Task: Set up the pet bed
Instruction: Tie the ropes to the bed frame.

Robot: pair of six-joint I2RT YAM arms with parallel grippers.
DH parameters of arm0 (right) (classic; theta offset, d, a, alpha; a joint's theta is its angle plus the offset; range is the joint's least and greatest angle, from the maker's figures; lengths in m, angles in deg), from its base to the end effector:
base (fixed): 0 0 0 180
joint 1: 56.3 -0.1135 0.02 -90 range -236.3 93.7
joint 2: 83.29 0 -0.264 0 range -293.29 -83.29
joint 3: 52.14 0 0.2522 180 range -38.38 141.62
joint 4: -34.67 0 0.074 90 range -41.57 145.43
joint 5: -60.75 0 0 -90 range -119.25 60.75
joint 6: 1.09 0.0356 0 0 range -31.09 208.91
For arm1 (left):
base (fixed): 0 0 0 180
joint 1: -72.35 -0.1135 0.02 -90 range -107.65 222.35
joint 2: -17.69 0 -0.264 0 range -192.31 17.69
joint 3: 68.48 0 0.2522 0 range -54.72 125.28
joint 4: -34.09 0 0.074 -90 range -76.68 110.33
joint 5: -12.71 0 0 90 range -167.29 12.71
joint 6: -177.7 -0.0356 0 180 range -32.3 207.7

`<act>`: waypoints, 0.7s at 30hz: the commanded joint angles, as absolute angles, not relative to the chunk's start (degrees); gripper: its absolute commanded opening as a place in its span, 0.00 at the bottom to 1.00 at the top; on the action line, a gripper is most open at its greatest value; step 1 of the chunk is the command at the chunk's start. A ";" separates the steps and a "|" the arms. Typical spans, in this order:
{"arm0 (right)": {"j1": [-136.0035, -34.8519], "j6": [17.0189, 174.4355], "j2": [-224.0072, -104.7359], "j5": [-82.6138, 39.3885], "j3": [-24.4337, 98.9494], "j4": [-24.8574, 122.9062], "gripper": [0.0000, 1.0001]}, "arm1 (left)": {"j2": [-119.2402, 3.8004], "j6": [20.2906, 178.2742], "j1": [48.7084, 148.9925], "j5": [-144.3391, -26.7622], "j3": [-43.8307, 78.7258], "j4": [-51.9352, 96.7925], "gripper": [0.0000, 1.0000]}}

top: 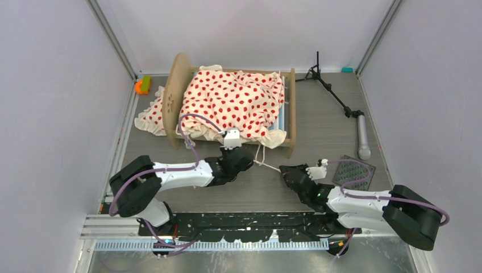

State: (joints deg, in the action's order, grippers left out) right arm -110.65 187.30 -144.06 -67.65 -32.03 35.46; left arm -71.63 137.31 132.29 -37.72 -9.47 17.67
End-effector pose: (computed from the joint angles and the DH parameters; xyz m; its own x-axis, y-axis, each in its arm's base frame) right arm 0.1105 0.1161 0.1121 -0.3053 0.9046 -0.2974 0.4350 0.4103 0.8015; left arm 0.1720 -0.2519 0.1763 -0.5779 -0.1736 -0.7974 0.0128 0.9751 -0.2215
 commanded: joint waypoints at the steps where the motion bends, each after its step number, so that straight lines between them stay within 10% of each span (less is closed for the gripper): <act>1: -110.26 181.53 -138.82 -73.33 -27.36 42.27 0.00 | -67.70 134.00 132.32 -30.74 -10.47 17.60 0.00; 12: -105.85 165.63 -116.27 -83.08 -17.96 66.92 0.00 | -72.98 133.53 132.30 -28.13 -9.16 19.92 0.00; 21: -91.51 150.16 -121.25 -75.36 -10.04 65.20 0.00 | -77.12 133.76 131.48 -22.40 -9.09 19.87 0.00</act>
State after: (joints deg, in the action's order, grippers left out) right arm -96.27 159.70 -118.25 -76.24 -14.26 65.51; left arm -75.59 133.74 132.21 -28.49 -9.99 18.35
